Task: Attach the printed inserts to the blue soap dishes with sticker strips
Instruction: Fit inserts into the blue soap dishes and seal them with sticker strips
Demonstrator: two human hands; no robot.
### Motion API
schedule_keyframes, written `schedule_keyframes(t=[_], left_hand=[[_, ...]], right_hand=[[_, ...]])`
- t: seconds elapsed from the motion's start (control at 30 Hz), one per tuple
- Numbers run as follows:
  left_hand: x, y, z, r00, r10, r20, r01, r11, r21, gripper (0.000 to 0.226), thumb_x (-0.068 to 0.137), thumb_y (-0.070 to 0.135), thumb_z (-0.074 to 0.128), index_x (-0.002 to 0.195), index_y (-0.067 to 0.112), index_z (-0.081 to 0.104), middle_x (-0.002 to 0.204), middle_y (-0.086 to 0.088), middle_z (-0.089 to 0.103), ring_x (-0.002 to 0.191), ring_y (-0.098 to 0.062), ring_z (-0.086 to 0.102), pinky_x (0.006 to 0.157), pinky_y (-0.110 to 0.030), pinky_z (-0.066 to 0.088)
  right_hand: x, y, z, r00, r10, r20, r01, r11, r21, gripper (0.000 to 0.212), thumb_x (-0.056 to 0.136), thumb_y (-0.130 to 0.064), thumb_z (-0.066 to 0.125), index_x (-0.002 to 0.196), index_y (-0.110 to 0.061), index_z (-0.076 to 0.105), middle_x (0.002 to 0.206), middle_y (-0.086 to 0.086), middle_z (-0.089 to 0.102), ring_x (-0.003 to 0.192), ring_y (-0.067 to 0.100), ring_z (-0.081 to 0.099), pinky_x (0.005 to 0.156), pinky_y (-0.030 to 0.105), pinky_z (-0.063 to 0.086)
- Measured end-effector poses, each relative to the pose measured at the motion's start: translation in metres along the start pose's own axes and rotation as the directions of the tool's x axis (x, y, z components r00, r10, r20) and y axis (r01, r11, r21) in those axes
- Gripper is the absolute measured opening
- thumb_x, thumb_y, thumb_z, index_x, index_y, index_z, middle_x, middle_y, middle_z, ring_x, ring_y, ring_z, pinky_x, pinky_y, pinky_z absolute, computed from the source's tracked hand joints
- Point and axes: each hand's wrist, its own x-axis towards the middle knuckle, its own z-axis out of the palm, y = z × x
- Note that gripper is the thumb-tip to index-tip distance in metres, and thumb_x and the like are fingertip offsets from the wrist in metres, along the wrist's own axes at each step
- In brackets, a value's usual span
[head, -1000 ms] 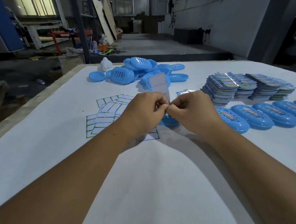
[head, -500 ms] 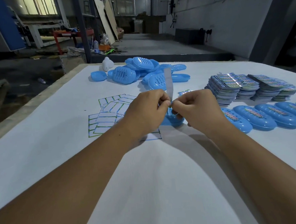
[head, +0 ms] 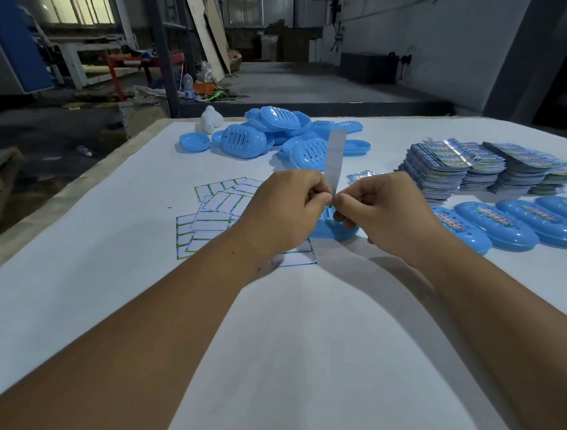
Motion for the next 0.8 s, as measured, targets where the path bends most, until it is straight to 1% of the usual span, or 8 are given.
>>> schedule_keyframes(t=[0.13, 0.2, 0.3, 0.4, 0.53, 0.63, 0.7, 0.8], left_hand=[[0.0, 0.003, 0.003, 1.0, -0.011, -0.005, 0.011, 1.0, 0.012, 0.01, 0.094, 0.02, 0.062, 0.095, 0.019, 0.072, 0.08, 0.007, 0.066, 0.075, -0.01, 0.055, 0.068, -0.023, 0.04], [0.0, 0.005, 0.005, 1.0, -0.018, -0.018, 0.019, 0.999, 0.028, 0.01, 0.094, 0.02, 0.062, 0.094, 0.02, 0.072, 0.081, 0.007, 0.066, 0.075, -0.011, 0.055, 0.069, -0.027, 0.044], [0.0, 0.008, 0.008, 0.999, -0.027, -0.031, 0.028, 0.998, 0.051, 0.01, 0.093, 0.02, 0.062, 0.093, 0.021, 0.071, 0.085, 0.004, 0.069, 0.079, -0.015, 0.059, 0.073, -0.034, 0.051], [0.001, 0.01, 0.009, 0.999, -0.036, -0.035, 0.038, 0.998, 0.058, 0.01, 0.093, 0.02, 0.061, 0.092, 0.021, 0.07, 0.085, 0.004, 0.07, 0.081, -0.018, 0.061, 0.075, -0.04, 0.053], [0.001, 0.01, 0.01, 0.997, -0.06, -0.05, 0.062, 0.998, 0.028, 0.009, 0.093, 0.02, 0.061, 0.09, 0.02, 0.07, 0.081, 0.005, 0.068, 0.078, -0.018, 0.062, 0.075, -0.041, 0.053], [0.002, 0.008, 0.009, 0.995, -0.082, -0.048, 0.081, 0.997, -0.007, 0.009, 0.094, 0.02, 0.062, 0.09, 0.02, 0.07, 0.079, 0.006, 0.068, 0.076, -0.016, 0.062, 0.076, -0.04, 0.054], [0.003, 0.006, 0.007, 0.994, -0.097, -0.045, 0.096, 0.995, -0.025, 0.009, 0.095, 0.021, 0.062, 0.092, 0.019, 0.07, 0.08, 0.005, 0.069, 0.077, -0.016, 0.063, 0.077, -0.039, 0.054], [0.003, 0.004, 0.006, 0.993, -0.109, -0.038, 0.106, 0.992, -0.063, 0.009, 0.094, 0.022, 0.063, 0.092, 0.019, 0.071, 0.078, 0.007, 0.068, 0.074, -0.013, 0.062, 0.076, -0.037, 0.055]], right_hand=[[-0.001, -0.001, 0.002, 1.0, 0.004, -0.03, -0.004, 1.0, -0.001, 0.021, 0.083, -0.017, 0.068, 0.064, -0.01, 0.073, 0.061, 0.005, 0.07, 0.051, 0.009, 0.054, 0.049, 0.022, 0.043], [-0.001, -0.001, 0.002, 0.999, 0.017, -0.047, -0.017, 1.0, -0.004, 0.021, 0.08, -0.018, 0.068, 0.061, -0.011, 0.072, 0.059, 0.005, 0.07, 0.048, 0.007, 0.051, 0.049, 0.021, 0.042], [0.0, -0.002, 0.002, 0.997, 0.035, -0.066, -0.035, 0.999, -0.006, 0.019, 0.076, -0.018, 0.069, 0.058, -0.012, 0.071, 0.056, 0.001, 0.068, 0.044, 0.003, 0.047, 0.043, 0.014, 0.037], [0.002, -0.002, 0.002, 0.995, 0.047, -0.085, -0.049, 0.999, -0.017, 0.019, 0.075, -0.02, 0.069, 0.058, -0.012, 0.072, 0.055, 0.001, 0.067, 0.043, 0.002, 0.045, 0.042, 0.013, 0.036], [0.003, -0.002, 0.002, 0.993, 0.06, -0.105, -0.06, 0.998, 0.005, 0.019, 0.075, -0.022, 0.069, 0.059, -0.014, 0.073, 0.053, -0.001, 0.067, 0.043, 0.002, 0.047, 0.043, 0.013, 0.038], [0.002, -0.004, 0.001, 0.994, 0.075, -0.078, -0.071, 0.996, 0.051, 0.019, 0.079, -0.024, 0.068, 0.062, -0.018, 0.075, 0.059, -0.002, 0.071, 0.052, 0.008, 0.06, 0.044, 0.021, 0.044], [0.001, -0.006, 0.001, 0.995, 0.079, -0.054, -0.074, 0.993, 0.089, 0.02, 0.082, -0.023, 0.069, 0.064, -0.019, 0.076, 0.063, -0.001, 0.073, 0.056, 0.013, 0.063, 0.041, 0.024, 0.045], [0.001, -0.008, 0.001, 0.996, 0.083, -0.034, -0.079, 0.992, 0.095, 0.02, 0.087, -0.019, 0.07, 0.068, -0.02, 0.076, 0.066, -0.002, 0.074, 0.055, 0.008, 0.065, 0.04, 0.023, 0.044]])
